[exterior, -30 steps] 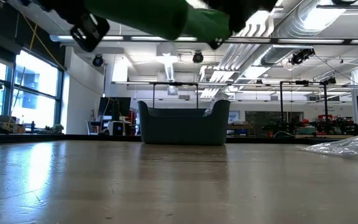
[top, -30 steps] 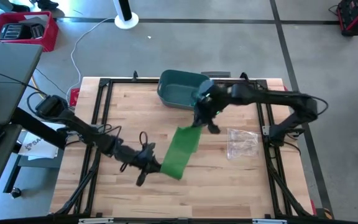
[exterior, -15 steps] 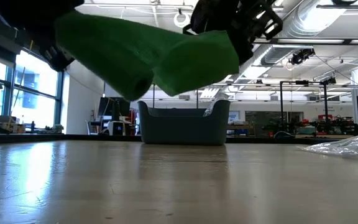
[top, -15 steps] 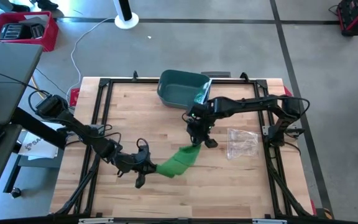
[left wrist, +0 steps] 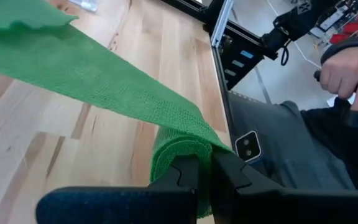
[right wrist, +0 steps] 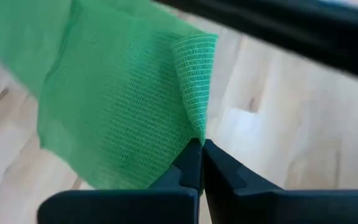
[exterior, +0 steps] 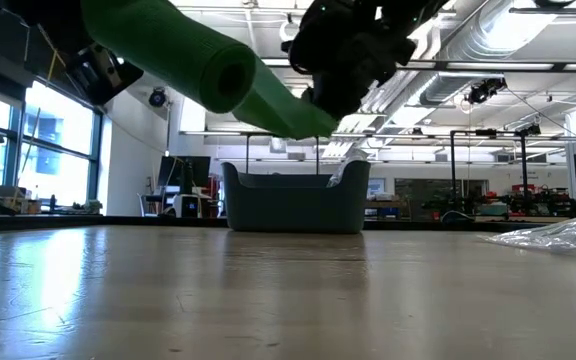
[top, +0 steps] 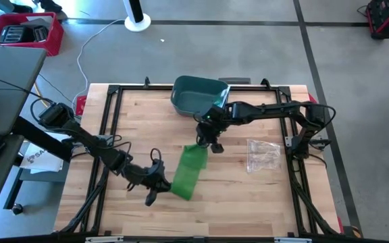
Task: Roll bandage
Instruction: Roll the green bandage
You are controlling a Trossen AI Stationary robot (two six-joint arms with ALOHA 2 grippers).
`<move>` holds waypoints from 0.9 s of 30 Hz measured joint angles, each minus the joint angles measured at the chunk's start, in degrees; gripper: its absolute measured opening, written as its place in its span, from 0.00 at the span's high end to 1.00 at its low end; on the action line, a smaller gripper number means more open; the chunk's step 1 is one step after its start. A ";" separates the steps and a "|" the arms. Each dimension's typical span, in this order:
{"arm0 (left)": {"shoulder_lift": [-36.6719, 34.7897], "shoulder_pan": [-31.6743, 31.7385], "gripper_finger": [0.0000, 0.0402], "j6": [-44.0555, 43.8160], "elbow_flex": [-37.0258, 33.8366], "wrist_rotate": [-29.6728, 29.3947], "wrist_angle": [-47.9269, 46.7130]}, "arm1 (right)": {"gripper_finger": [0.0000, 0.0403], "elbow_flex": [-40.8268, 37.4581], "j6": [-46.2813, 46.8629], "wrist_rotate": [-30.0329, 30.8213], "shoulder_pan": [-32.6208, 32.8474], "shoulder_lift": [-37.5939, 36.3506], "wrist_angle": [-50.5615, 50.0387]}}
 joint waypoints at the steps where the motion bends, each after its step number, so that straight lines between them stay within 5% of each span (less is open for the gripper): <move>1: 0.00 0.25 0.99 0.00 0.00 0.12 0.11 | 1.00 -0.04 0.75 0.86 0.00 0.00 0.90; 10: 0.02 1.28 0.99 1.53 0.00 1.51 0.51 | 0.75 -3.90 3.77 7.97 -1.22 0.07 2.96; 15: 0.02 3.00 0.99 1.64 0.00 1.43 0.53 | 0.62 -4.04 6.68 17.97 -2.81 -0.22 2.01; 20: 0.07 4.78 0.99 6.37 0.00 1.28 5.37 | 0.60 -4.04 6.45 19.01 -4.20 -4.49 -1.99; 27: 0.07 6.56 0.99 28.59 0.00 -2.51 26.76 | 0.64 -4.04 2.62 18.37 -0.66 -18.16 -13.19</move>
